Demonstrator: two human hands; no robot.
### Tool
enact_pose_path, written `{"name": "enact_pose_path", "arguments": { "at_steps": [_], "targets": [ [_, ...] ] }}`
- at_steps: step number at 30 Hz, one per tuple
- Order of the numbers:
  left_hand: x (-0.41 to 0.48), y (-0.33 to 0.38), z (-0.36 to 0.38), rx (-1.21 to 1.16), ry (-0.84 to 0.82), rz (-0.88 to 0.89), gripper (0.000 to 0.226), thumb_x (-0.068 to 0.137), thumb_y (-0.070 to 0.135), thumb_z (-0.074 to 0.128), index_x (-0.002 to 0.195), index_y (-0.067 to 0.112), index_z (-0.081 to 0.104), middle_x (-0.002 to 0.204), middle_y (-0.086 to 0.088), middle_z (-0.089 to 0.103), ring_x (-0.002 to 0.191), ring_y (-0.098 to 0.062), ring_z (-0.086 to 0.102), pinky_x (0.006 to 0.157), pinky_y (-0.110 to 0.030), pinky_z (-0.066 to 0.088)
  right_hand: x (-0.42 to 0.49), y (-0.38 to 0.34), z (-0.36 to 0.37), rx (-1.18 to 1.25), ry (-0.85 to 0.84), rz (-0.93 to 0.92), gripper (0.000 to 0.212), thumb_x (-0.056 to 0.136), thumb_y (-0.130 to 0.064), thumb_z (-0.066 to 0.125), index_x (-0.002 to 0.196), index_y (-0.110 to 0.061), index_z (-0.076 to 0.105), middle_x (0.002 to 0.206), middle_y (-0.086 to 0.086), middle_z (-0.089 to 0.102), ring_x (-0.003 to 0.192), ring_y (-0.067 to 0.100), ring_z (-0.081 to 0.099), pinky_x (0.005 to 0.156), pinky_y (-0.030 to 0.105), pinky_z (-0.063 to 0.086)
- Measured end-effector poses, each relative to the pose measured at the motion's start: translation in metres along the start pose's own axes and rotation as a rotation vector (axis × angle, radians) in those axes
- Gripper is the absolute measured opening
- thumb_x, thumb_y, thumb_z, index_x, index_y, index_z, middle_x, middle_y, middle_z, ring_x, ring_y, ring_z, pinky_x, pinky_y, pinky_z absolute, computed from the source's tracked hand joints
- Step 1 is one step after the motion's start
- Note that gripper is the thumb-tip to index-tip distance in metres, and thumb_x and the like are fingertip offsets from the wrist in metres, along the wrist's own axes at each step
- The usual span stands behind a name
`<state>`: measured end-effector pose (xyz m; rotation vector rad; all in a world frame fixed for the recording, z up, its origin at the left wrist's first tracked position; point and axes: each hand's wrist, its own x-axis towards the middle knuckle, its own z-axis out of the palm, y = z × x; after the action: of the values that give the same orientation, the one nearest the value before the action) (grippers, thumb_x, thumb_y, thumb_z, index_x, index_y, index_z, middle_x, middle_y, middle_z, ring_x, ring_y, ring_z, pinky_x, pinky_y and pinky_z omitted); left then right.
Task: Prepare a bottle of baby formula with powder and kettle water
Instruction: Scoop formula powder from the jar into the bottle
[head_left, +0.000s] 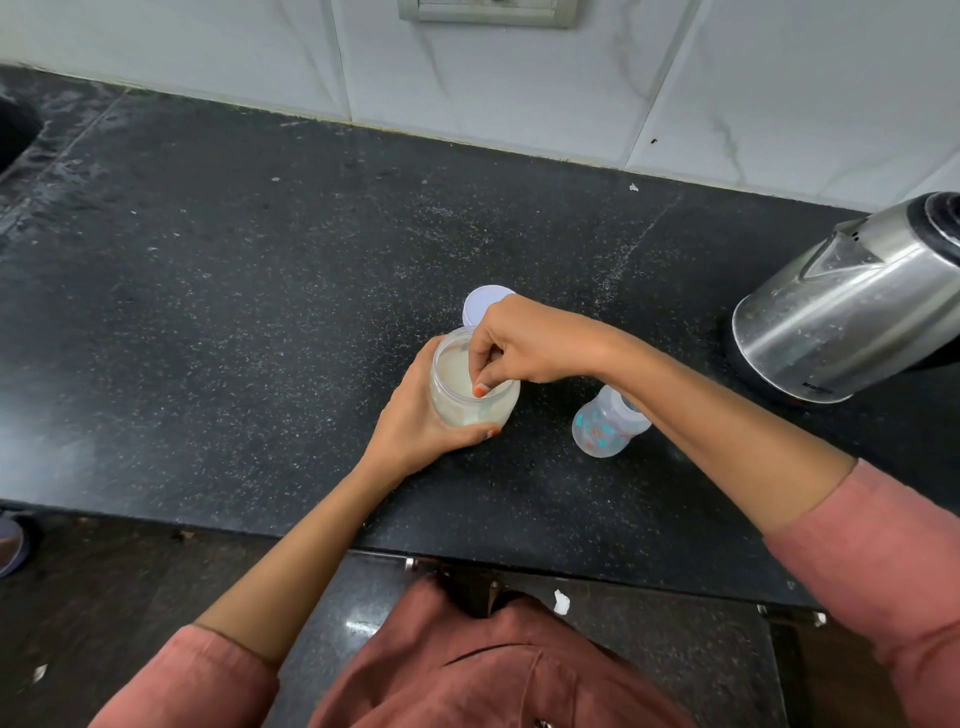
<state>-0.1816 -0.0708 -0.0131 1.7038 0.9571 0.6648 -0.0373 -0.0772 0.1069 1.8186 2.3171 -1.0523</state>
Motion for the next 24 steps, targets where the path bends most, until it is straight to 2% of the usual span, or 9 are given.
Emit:
{"name": "enact_pose_path", "arguments": {
  "at_steps": [3, 7, 11, 15, 19, 24],
  "targets": [
    [0.0, 0.0, 0.0, -0.004, 0.001, -0.001, 0.09, 0.049, 0.042, 0.08, 0.126, 0.045, 0.033, 0.122, 0.02, 0.052, 0.112, 0.003, 0.049, 0.091, -0.026, 0.043, 0.001, 0.002, 0.006, 0.057, 0.052, 0.008, 0.011, 0.079, -0.012, 0.069, 0.086, -0.003, 0.072, 0.059, -0.016, 0.051, 0.051, -0.017, 0.047, 0.054, 0.003, 0.035],
    [-0.001, 0.001, 0.0, -0.001, 0.0, 0.003, 0.09, 0.049, 0.044, 0.08, 0.125, 0.046, 0.033, 0.122, 0.02, 0.052, 0.112, 0.003, 0.049, 0.091, -0.026, 0.043, 0.0, 0.005, 0.005, 0.047, 0.042, 0.018, 0.011, 0.079, -0.012, 0.069, 0.086, -0.004, 0.072, 0.061, -0.017, 0.052, 0.053, -0.017, 0.048, 0.054, 0.002, 0.035],
    [-0.001, 0.0, 0.0, 0.009, 0.004, -0.007, 0.092, 0.048, 0.044, 0.08, 0.127, 0.044, 0.033, 0.123, 0.021, 0.052, 0.113, 0.003, 0.049, 0.092, -0.029, 0.043, 0.0, 0.003, 0.002, -0.021, 0.018, 0.027, 0.012, 0.08, -0.012, 0.068, 0.088, -0.004, 0.071, 0.061, -0.014, 0.051, 0.055, 0.0, 0.047, 0.052, 0.002, 0.035],
    [0.0, 0.0, 0.0, 0.011, 0.004, -0.005, 0.092, 0.048, 0.043, 0.081, 0.127, 0.044, 0.033, 0.123, 0.02, 0.053, 0.113, 0.002, 0.049, 0.093, -0.032, 0.044, 0.001, 0.003, 0.004, 0.021, 0.029, 0.032, 0.012, 0.08, -0.012, 0.068, 0.088, -0.004, 0.072, 0.061, -0.014, 0.052, 0.057, 0.001, 0.046, 0.053, 0.003, 0.035],
    [-0.001, 0.0, 0.0, 0.008, 0.006, 0.002, 0.09, 0.048, 0.044, 0.08, 0.126, 0.043, 0.034, 0.122, 0.022, 0.052, 0.111, 0.005, 0.049, 0.091, -0.026, 0.043, -0.002, 0.007, 0.005, 0.116, 0.097, 0.074, 0.013, 0.079, -0.013, 0.069, 0.089, -0.005, 0.072, 0.073, -0.004, 0.061, 0.063, 0.003, 0.049, 0.058, 0.011, 0.036],
    [0.0, 0.0, 0.0, -0.005, 0.007, 0.016, 0.088, 0.048, 0.044, 0.08, 0.124, 0.046, 0.035, 0.121, 0.026, 0.05, 0.111, 0.009, 0.047, 0.088, -0.015, 0.039, -0.008, 0.019, 0.006, 0.249, 0.245, 0.175, 0.013, 0.076, -0.016, 0.072, 0.087, -0.01, 0.074, 0.062, -0.013, 0.057, 0.058, -0.001, 0.05, 0.058, 0.011, 0.038]
  ]
}}
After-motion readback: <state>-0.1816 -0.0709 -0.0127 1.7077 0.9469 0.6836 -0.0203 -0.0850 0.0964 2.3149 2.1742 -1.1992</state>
